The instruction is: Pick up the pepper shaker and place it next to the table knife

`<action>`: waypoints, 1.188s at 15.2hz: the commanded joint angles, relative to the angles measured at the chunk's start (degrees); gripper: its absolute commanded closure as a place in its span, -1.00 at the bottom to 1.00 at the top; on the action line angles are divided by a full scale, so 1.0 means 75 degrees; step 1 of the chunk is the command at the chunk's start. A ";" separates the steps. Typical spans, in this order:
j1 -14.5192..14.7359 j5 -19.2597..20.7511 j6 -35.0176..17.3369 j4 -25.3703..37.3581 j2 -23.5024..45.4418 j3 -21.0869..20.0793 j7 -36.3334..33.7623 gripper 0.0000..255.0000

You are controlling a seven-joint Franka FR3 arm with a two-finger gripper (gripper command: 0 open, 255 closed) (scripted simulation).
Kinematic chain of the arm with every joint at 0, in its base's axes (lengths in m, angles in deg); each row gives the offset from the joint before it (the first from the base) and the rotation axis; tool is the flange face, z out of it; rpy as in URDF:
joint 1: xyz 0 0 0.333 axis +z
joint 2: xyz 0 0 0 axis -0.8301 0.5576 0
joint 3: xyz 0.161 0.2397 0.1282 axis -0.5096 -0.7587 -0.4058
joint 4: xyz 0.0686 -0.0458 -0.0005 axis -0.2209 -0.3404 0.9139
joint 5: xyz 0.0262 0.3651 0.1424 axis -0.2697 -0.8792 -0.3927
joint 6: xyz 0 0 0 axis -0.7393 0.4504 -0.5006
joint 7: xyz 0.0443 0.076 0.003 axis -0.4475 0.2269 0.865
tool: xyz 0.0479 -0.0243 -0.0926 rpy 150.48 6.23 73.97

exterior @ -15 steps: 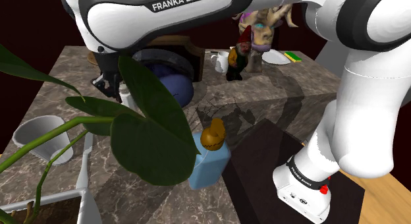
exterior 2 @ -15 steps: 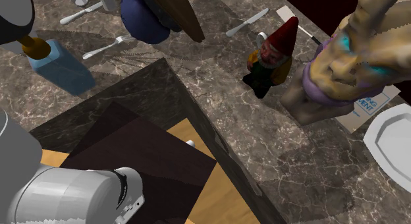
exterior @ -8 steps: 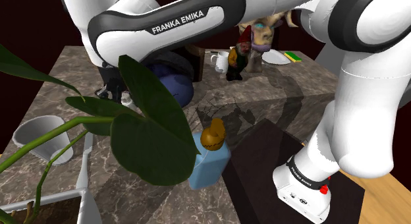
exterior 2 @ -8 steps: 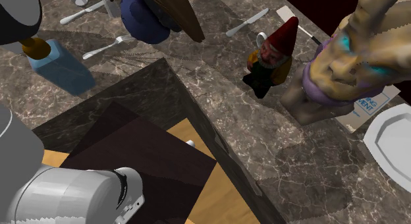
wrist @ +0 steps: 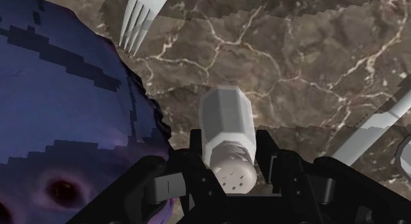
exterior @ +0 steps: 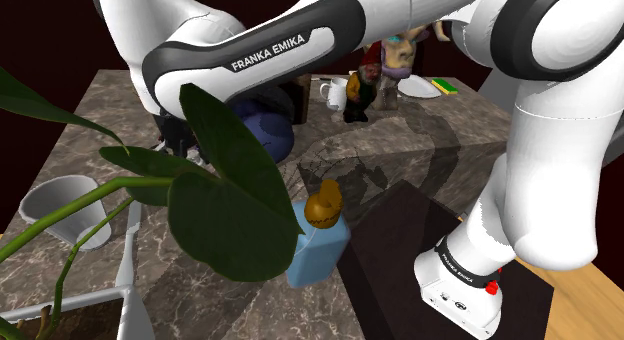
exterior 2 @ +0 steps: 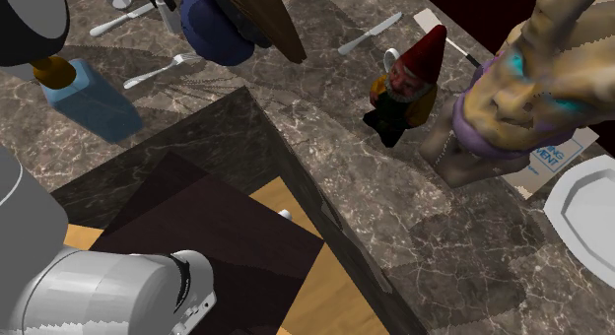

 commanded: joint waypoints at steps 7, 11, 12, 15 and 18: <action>0.0000 0.0001 -0.0003 0.0000 0.0001 0.0000 0.0000 -1.00; 0.0031 -0.0109 0.0656 0.0444 -0.0225 -0.0062 0.0075 -1.00; 0.0042 -0.0132 0.0836 0.0581 -0.0270 -0.0076 0.0093 -1.00; 0.0042 -0.0133 0.0835 0.0580 -0.0270 -0.0076 0.0093 -1.00; 0.0042 -0.0133 0.0836 0.0581 -0.0270 -0.0076 0.0093 -1.00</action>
